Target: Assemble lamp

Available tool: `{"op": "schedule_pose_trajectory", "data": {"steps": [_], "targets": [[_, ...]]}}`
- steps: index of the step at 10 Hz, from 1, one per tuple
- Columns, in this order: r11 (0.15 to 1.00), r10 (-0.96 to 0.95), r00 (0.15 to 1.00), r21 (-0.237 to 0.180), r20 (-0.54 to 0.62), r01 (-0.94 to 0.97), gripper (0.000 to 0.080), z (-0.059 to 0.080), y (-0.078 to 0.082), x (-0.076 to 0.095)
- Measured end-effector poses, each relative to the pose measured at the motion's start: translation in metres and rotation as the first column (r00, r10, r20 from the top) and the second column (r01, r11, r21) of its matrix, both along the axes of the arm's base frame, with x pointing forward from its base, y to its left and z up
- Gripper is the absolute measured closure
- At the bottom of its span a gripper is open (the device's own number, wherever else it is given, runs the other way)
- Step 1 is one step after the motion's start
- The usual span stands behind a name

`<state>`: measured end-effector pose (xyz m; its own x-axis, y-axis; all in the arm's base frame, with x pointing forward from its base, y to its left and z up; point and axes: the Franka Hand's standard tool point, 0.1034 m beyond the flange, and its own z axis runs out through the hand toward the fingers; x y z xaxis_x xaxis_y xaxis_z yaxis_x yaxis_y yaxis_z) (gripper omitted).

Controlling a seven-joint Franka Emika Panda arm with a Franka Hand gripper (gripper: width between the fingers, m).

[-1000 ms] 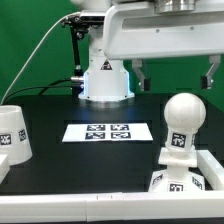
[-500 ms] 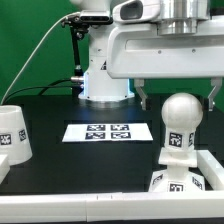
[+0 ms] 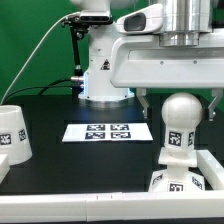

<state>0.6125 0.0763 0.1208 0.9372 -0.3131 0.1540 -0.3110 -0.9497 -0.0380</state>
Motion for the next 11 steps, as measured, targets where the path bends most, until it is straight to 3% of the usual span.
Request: {"op": "schedule_pose_trajectory", "data": {"steps": [3, 4, 5, 7, 9, 11], "targets": [[1.000, -0.013, 1.000, -0.002, -0.004, 0.013, 0.0101, -0.003, 0.006, -0.003], [1.000, -0.014, 1.000, -0.002, -0.004, 0.014, 0.0188, -0.003, 0.005, -0.003], [1.000, -0.014, 1.000, -0.002, -0.004, 0.014, 0.0226, -0.003, 0.004, -0.003], [1.000, -0.015, 1.000, -0.002, -0.003, 0.015, 0.0225, -0.003, 0.004, -0.003], [0.994, -0.104, 0.995, 0.015, -0.001, 0.104, 0.0225, -0.003, 0.002, -0.003], [0.948, -0.317, 0.948, 0.049, 0.019, 0.315, 0.0225, -0.003, -0.004, 0.002]]}}
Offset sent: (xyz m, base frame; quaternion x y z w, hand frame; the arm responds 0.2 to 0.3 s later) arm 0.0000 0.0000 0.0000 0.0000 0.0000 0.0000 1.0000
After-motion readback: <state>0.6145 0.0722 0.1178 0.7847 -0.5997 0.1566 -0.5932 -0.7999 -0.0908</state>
